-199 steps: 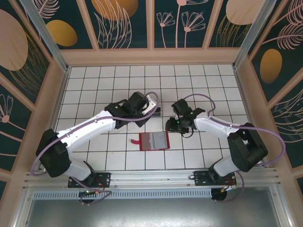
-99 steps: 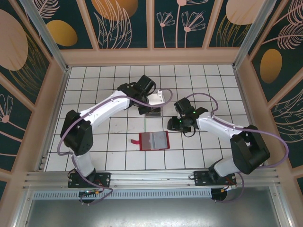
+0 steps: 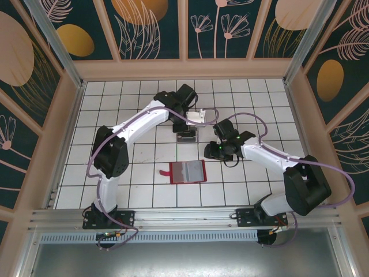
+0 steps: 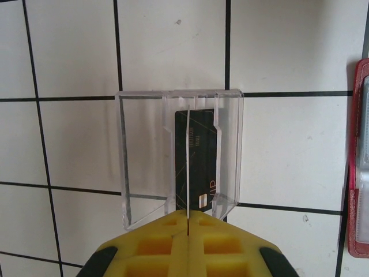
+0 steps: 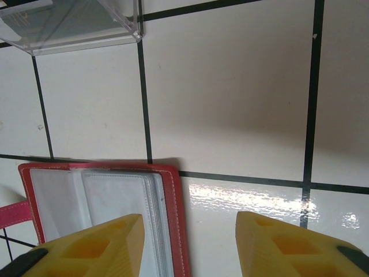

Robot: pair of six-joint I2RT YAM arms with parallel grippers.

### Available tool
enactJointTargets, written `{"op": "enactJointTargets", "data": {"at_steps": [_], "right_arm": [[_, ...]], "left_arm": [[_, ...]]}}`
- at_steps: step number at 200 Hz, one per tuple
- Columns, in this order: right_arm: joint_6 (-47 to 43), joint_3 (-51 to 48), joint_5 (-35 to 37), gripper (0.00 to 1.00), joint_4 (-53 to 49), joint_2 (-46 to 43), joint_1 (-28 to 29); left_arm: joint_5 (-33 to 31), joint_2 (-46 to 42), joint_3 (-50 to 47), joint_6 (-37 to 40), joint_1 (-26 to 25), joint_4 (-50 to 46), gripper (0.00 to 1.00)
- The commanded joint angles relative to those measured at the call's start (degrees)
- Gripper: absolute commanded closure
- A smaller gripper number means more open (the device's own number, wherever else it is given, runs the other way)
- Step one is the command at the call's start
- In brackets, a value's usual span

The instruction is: Take the credit cards out of the card holder

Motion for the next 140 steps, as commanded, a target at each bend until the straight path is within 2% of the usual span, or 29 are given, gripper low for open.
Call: {"op": "enactJointTargets", "data": {"at_steps": [1, 127, 140], "right_arm": [[0.2, -0.5, 1.3, 0.54, -0.6, -0.9, -0.5], [-0.5, -0.4, 0.1, 0.54, 0.7, 2.2, -1.0], [-0.4, -0.6, 0.2, 0.54, 0.8, 2.0, -1.0]], "left_arm": [[1.7, 3.0, 3.3, 2.7, 0.7, -5.4, 1.0], [6.2, 10.2, 5.9, 2.8, 1.5, -10.1, 1.0], [5.0, 10.7, 6.7, 2.7, 1.5, -9.8, 0.87]]}}
